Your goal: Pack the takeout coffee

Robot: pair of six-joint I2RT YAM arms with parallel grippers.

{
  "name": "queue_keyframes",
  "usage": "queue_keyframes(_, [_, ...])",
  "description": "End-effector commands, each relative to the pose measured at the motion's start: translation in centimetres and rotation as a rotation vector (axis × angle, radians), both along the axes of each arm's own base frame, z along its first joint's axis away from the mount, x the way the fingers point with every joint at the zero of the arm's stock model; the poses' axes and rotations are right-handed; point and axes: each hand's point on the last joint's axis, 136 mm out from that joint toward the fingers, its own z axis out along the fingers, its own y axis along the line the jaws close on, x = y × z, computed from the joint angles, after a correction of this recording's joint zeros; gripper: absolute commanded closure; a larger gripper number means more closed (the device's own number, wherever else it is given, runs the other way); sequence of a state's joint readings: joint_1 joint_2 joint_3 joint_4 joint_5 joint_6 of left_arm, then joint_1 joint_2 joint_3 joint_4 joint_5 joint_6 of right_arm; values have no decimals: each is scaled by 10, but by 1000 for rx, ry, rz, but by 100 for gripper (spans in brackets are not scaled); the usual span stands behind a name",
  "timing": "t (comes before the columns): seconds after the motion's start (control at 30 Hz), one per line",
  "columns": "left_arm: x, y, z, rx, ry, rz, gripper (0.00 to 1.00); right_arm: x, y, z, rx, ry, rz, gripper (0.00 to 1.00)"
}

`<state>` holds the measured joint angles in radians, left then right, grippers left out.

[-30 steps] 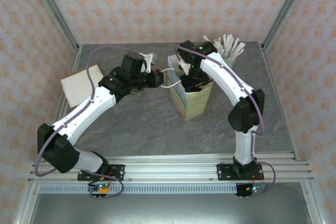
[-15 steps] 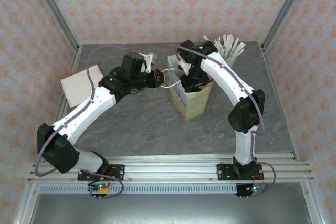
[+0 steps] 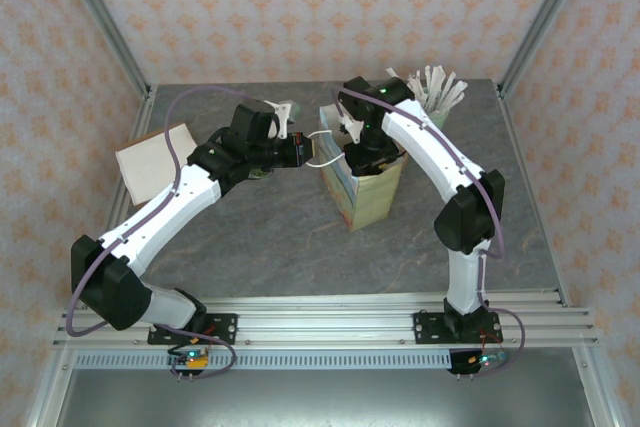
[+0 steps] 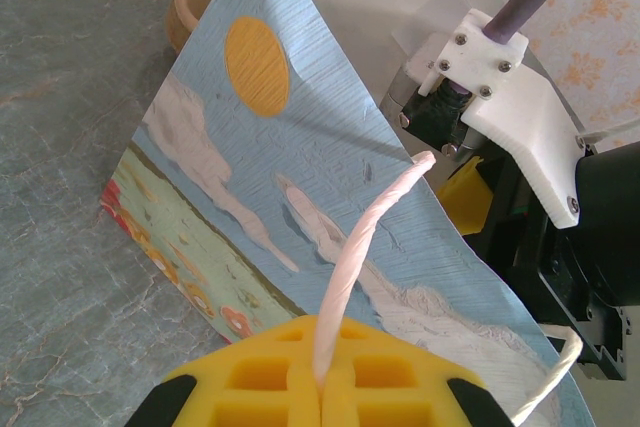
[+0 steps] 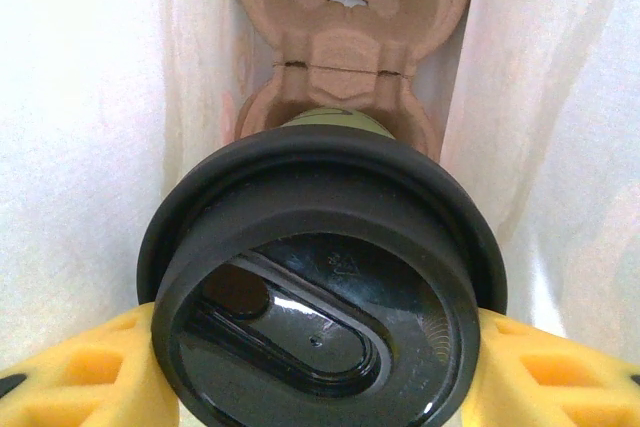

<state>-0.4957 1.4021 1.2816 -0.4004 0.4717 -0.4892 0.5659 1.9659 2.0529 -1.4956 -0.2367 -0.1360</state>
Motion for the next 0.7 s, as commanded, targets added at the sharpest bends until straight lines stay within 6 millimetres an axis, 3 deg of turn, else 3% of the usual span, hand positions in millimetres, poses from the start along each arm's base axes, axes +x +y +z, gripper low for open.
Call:
queue_keyframes(0.0, [-5, 1, 1, 9, -12, -7, 100, -4, -5, 12, 8, -8, 7, 56])
queue_keyframes(0.67, [-4, 1, 2, 10, -12, -6, 100, -5, -11, 16, -24, -12, -2, 56])
